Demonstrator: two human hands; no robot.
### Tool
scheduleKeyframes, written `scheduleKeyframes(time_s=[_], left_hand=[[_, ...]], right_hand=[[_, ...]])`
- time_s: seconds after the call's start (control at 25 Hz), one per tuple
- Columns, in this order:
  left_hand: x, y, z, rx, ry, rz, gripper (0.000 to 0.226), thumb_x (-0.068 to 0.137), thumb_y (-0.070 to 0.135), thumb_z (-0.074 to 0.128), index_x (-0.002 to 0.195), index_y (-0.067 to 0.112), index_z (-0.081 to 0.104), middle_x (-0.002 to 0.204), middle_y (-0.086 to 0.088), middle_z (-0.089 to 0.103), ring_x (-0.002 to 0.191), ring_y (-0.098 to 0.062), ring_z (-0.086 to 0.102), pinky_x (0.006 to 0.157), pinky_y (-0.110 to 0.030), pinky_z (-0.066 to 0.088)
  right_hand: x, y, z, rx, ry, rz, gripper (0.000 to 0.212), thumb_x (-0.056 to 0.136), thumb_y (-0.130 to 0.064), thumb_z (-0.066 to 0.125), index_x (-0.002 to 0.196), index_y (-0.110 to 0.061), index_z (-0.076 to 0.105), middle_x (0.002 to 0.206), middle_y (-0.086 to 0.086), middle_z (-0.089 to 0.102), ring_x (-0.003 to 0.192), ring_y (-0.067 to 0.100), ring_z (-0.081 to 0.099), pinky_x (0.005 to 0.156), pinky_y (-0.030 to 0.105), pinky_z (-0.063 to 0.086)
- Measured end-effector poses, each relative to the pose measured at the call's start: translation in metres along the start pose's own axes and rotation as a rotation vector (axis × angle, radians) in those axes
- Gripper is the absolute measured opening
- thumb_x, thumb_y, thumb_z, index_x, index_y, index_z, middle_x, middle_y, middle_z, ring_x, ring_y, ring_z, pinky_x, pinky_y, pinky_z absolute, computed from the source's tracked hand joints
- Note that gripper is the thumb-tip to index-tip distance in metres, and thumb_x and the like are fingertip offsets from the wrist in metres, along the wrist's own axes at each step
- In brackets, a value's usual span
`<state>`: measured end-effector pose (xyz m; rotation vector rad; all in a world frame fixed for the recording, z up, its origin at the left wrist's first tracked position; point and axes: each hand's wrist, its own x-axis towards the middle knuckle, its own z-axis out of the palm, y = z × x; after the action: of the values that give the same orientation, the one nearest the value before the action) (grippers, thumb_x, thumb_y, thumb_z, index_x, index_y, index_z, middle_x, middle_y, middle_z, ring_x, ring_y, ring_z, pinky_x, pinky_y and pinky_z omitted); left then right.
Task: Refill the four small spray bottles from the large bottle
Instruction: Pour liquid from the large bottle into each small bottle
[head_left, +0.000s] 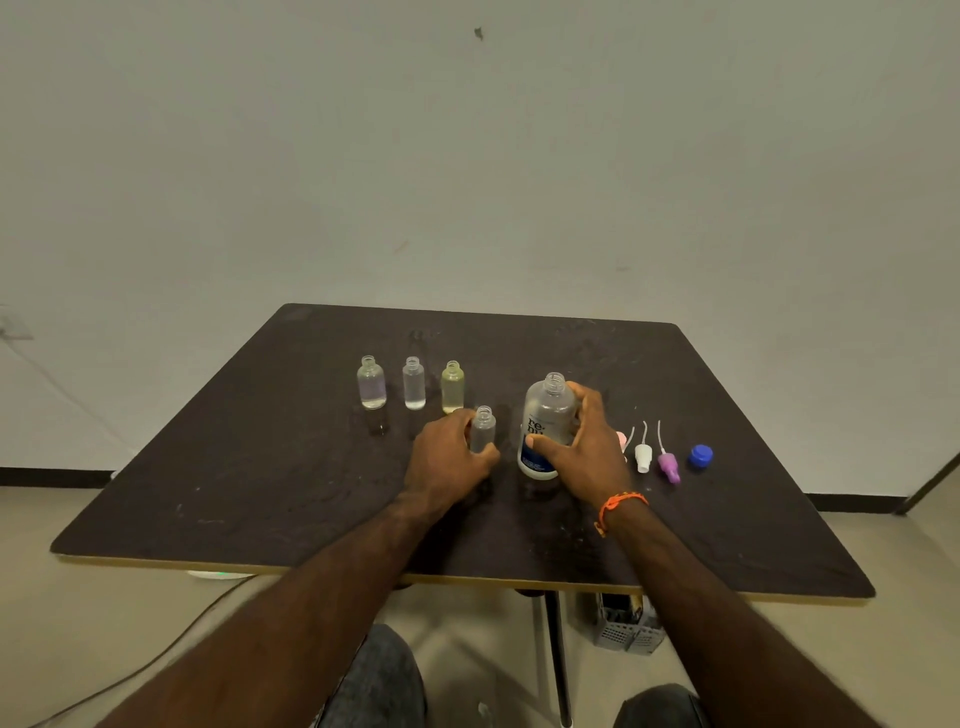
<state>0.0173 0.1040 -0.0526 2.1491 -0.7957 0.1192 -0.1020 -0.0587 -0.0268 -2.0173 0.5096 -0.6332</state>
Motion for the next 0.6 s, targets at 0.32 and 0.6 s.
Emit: scheduleKeyframes(time_s=[0.32,0.6], left_hand=[[0.0,0.011,-0.022,0.175,0.109,0.297,0.078,0.082,0.051,0.073,0.149,0.02,0.048,0.143,-0.002,0.056,0.139,-0.02,0.043,0.114,-0.042,0.028],[0.046,0.046,-0.02,0.384,-0.215,0.413,0.075,0.087,0.064,0.068,0.148,0.025,0.05,0.145,0.003,0.058,0.144,-0.014,0.041,0.111,-0.037,0.011]], right_hand=[[-0.003,-0.008,-0.009,0.002,-0.053,0.006,0.083,0.077,-0.023,0.084,0.144,-0.031,0.036,0.135,-0.009,0.054,0.119,0.013,0.055,0.102,0.033,0.05],[0.009,-0.019,-0.025,-0.001,-0.016,0.002,0.066,0.075,-0.03,0.087,0.131,-0.02,0.055,0.122,-0.005,0.066,0.112,0.011,0.063,0.101,0.032,0.052]])
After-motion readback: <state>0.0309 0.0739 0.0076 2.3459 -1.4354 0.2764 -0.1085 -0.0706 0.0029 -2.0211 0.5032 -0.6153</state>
